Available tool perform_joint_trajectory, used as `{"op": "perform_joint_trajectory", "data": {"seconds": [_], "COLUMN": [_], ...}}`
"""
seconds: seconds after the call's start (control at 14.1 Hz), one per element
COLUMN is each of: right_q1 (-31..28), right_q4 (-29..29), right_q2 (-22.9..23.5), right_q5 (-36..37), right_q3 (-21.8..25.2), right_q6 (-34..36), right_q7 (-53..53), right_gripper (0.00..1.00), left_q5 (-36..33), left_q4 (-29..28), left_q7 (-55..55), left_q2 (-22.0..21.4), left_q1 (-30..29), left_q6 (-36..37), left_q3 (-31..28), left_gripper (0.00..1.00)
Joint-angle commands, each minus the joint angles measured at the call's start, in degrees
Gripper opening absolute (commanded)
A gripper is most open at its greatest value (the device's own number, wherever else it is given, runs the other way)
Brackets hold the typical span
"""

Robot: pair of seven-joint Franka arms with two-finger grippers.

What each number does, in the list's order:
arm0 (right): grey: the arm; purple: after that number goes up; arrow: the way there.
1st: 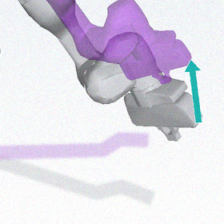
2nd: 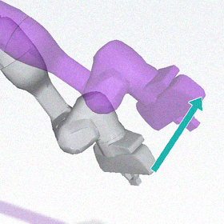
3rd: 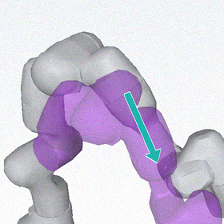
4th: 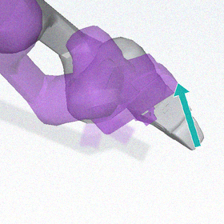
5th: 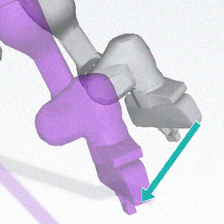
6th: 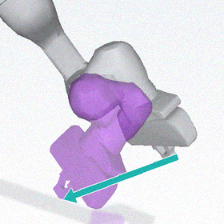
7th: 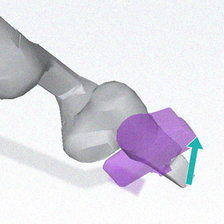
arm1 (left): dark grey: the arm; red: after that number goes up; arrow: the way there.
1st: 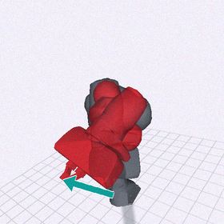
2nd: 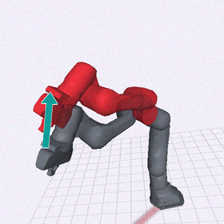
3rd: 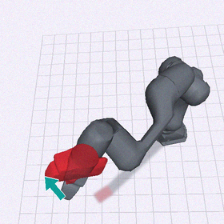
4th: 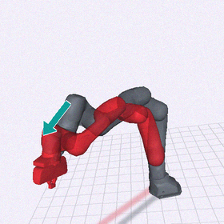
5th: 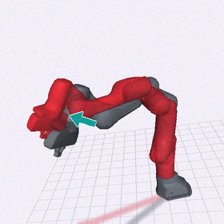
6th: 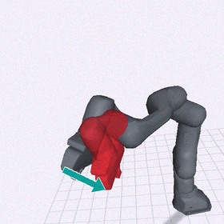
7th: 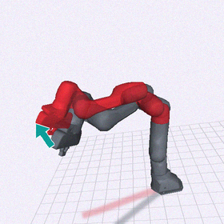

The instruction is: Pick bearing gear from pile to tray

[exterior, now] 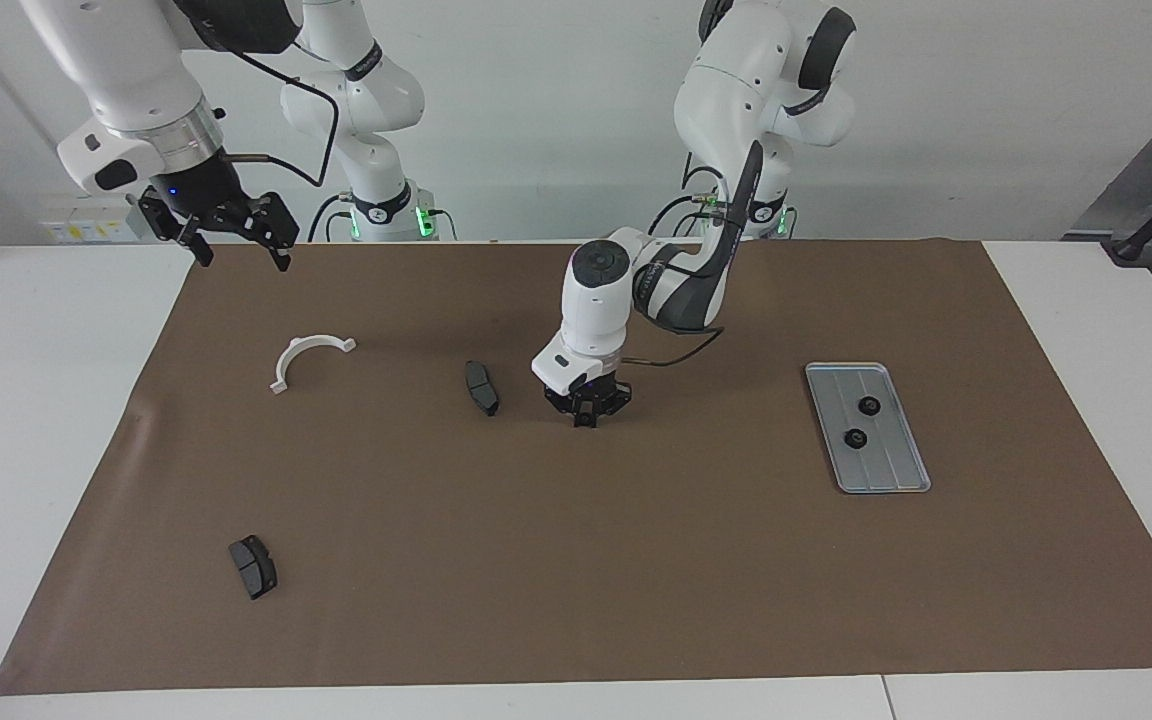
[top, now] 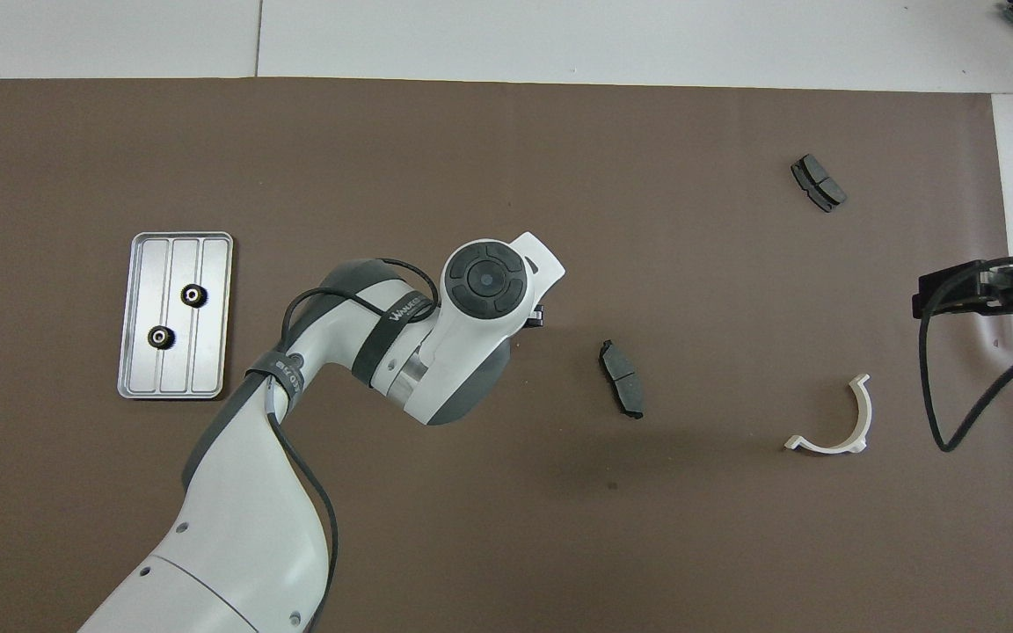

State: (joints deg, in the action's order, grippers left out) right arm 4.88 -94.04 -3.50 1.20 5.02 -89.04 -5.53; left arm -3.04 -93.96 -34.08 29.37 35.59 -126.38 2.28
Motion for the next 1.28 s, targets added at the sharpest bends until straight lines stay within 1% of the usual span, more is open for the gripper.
{"op": "perform_joint_trajectory", "data": {"seconds": [0.0,0.14,0.36,0.71,0.92,1.21], "right_q1": [-0.40,-0.40,-0.40,-0.40,-0.40,-0.40], "right_q4": [-1.67,-1.67,-1.67,-1.67,-1.67,-1.67], "right_q2": [-1.16,-1.16,-1.16,-1.16,-1.16,-1.16], "right_q5": [-0.15,-0.15,-0.15,-0.15,-0.15,-0.24], "right_q3": [-0.19,-0.19,-0.19,-0.19,-0.19,-0.10], "right_q6": [-1.66,-1.66,-1.66,-1.66,-1.66,-1.66], "right_q7": [0.61,0.61,0.61,0.61,0.52,0.52], "right_gripper": [1.00,1.00,1.00,1.00,1.00,1.00], "left_q5": [-0.48,-0.31,0.22,0.22,0.22,0.22], "left_q4": [1.94,1.42,-0.78,-5.26,-8.51,-12.99], "left_q7": [4.09,10.93,24.64,45.29,54.62,61.84], "left_q2": [-0.80,-2.29,-5.01,-7.74,-8.62,-9.68], "left_q1": [-4.81,-9.55,-17.98,-29.06,-34.17,-38.65], "left_q6": [2.71,4.11,4.82,5.53,2.38,-3.51], "left_q3": [0.09,0.18,0.44,0.44,0.44,0.35], "left_gripper": [0.08,0.08,0.08,0.08,0.08,0.08]}}
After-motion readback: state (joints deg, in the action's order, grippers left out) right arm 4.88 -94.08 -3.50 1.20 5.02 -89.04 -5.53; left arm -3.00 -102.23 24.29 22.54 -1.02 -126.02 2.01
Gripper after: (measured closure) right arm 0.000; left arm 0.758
